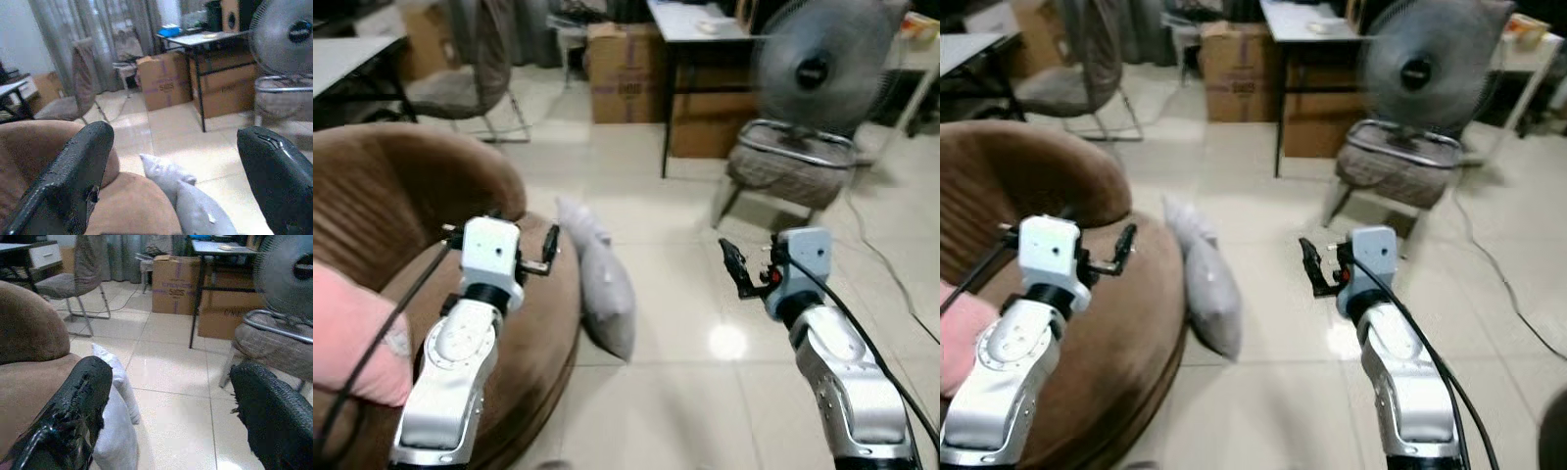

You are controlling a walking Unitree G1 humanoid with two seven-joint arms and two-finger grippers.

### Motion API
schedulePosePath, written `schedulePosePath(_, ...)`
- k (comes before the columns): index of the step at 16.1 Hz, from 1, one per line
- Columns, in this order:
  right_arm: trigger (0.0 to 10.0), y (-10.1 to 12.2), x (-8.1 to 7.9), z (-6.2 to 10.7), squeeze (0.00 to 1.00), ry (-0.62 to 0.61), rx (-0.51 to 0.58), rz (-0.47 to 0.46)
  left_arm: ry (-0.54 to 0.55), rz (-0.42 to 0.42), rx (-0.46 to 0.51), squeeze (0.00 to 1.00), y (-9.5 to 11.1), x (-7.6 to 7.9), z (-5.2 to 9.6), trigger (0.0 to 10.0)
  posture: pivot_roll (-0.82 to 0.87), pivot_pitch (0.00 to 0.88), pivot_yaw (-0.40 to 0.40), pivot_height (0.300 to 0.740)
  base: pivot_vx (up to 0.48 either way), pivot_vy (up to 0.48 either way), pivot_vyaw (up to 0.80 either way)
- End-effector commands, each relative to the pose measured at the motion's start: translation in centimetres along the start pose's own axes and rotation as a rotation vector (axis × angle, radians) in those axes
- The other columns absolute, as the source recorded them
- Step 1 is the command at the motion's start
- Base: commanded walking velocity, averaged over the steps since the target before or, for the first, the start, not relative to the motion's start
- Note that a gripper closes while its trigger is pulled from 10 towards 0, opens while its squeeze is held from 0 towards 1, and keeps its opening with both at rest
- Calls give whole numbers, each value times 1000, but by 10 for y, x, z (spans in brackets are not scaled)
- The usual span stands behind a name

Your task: Move the pillow to the sofa from floor

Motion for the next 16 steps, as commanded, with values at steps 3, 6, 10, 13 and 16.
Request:
schedulePosePath(3,10000,9,-7,-4,0,20,33,1,8,-12,1,0,-1,-5,0,10000,60,0,-12,740,328,0,0)
schedulePosePath(6,10000,10,-6,-3,0,18,35,1,3,-11,6,0,-1,-4,-1,10000,57,0,-11,740,358,0,0)
schedulePosePath(10,10000,10,-6,-3,0,12,26,-11,-6,-8,10,0,-1,-2,-1,10000,55,0,-13,740,377,0,-327)
schedulePosePath(13,10000,10,-5,-3,0,9,24,-4,-9,-5,13,0,0,-1,-1,10000,55,0,-14,740,389,0,-800)
schedulePosePath(16,10000,11,-6,-3,0,10,29,-6,-14,-3,14,0,-1,0,-1,10000,55,0,-16,740,393,0,-421)
Point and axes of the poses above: a point about 5 cm out from each wrist's last joint towards the gripper, its own z axis pointing back from the gripper into the wrist, its own y axis along the axis of the wrist's last joint, x = y × z, the point moved 2 cm from there along -z, pointing out of the wrist towards the gripper, and after that the axes turned 7 degrees about -z, right-handed, at the moved point
